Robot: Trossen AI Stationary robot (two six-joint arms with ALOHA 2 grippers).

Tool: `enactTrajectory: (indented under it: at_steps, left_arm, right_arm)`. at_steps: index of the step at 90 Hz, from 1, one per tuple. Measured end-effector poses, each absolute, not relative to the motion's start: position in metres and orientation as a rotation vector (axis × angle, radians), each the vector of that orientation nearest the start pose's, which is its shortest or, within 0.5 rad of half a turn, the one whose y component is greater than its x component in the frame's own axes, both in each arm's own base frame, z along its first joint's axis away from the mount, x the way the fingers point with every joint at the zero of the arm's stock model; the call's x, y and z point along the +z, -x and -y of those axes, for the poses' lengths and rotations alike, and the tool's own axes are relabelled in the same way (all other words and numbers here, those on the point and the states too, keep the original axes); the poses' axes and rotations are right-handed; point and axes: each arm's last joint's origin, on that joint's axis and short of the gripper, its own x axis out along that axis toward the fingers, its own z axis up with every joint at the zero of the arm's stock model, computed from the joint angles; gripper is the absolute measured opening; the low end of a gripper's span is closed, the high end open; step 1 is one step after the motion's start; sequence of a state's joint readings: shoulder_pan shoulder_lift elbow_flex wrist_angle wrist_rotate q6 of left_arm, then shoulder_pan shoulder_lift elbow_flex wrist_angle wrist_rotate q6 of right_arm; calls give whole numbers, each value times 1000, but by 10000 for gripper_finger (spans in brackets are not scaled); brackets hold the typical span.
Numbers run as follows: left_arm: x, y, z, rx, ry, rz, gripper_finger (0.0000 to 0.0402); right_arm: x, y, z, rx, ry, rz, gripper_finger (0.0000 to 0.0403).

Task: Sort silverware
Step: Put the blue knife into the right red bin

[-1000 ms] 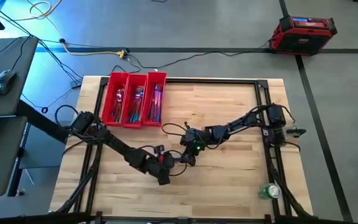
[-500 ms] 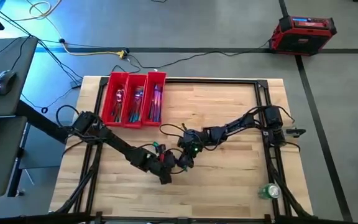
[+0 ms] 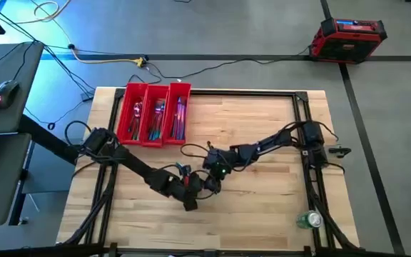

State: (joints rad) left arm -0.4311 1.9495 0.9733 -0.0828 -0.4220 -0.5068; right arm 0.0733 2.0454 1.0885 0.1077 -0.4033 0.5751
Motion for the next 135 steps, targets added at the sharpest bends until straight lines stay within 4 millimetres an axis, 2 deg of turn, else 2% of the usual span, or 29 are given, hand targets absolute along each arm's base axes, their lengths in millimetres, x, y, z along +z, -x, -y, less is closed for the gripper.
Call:
enactTrajectory:
  at_steps: [58, 76, 87, 110, 127, 135]
  left_arm:
    - [97, -324, 136, 220, 29, -931, 76]
    - [98, -324, 137, 217, 31, -929, 76]
    - [98, -325, 137, 213, 35, -919, 76]
    - [97, -328, 137, 212, 34, -889, 68]
    - [90, -330, 138, 212, 31, -884, 42]
    - [89, -330, 138, 210, 27, -895, 33]
  right_arm:
    - [116, -395, -37, 227, -673, -880, 178]
    - [109, -385, -30, 112, -676, -998, 178]
    - [100, -384, -32, 181, -725, -998, 178]
    - [79, -397, -45, 239, -800, -974, 178]
    - [81, -406, -50, 248, -749, -974, 178]
    - [93, -408, -49, 268, -720, -956, 178]
